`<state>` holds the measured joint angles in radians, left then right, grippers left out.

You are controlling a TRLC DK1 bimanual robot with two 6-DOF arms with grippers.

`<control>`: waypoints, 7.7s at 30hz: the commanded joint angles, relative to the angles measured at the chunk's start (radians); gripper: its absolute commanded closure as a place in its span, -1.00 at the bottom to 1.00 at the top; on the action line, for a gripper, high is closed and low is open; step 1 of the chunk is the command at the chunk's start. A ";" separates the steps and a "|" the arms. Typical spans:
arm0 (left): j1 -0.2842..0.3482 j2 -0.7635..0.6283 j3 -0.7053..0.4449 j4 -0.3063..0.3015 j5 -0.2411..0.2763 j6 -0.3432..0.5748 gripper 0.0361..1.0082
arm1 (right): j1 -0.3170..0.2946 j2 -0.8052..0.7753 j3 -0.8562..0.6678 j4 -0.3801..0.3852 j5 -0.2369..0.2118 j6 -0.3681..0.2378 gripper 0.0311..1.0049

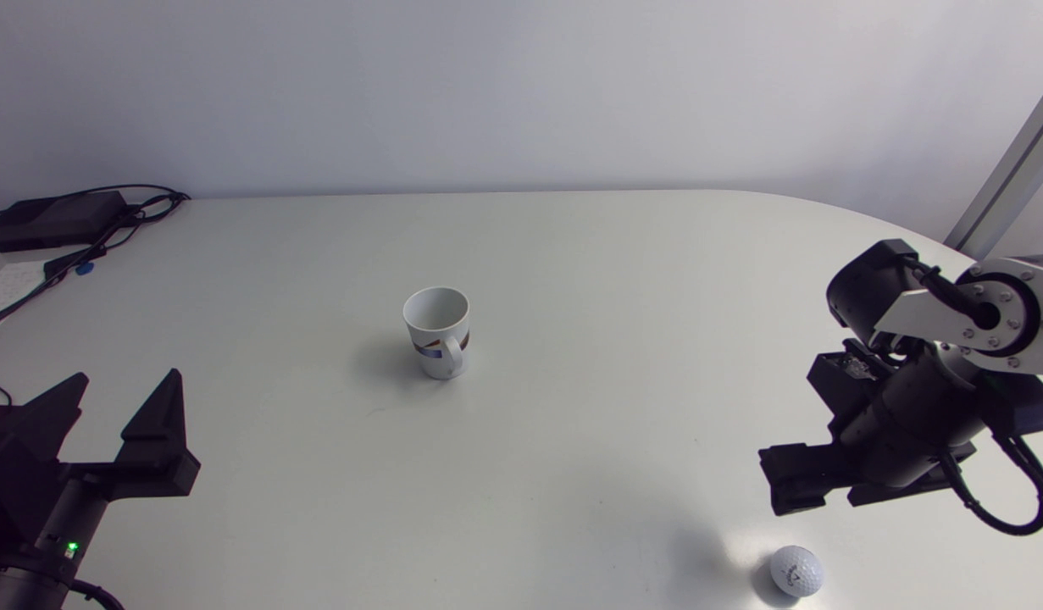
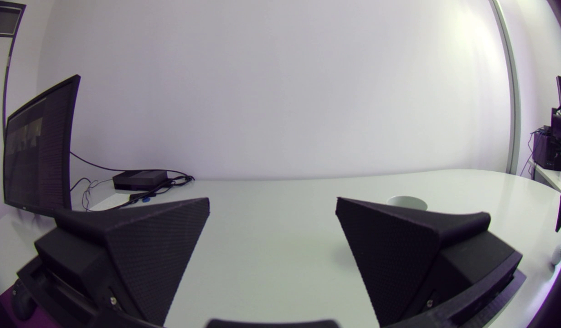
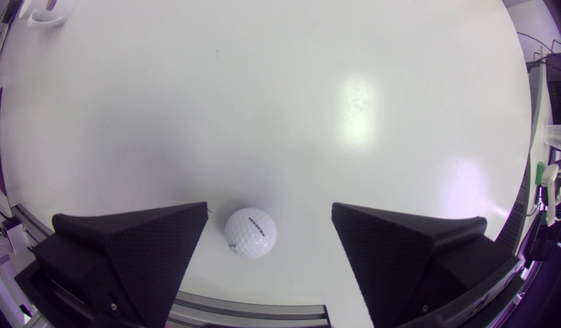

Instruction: Pick up the white golf ball from the table and place it into the cup.

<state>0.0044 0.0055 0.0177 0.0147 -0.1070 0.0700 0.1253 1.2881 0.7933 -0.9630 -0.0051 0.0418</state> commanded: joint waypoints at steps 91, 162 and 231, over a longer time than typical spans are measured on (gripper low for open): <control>-0.006 -0.016 -0.018 0.001 0.010 0.008 -0.97 | 0.051 0.286 -0.048 -0.071 -0.058 -0.046 -0.38; -0.006 -0.016 -0.018 0.001 0.010 0.008 -0.97 | 0.063 0.301 -0.043 0.075 -0.012 -0.016 -0.31; -0.006 -0.016 -0.018 0.001 0.010 0.008 -0.97 | 0.094 0.231 -0.051 0.152 0.051 0.035 0.07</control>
<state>0.0044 0.0055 0.0177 0.0143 -0.1074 0.0700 0.2161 1.5154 0.7589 -0.8009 0.0349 0.0566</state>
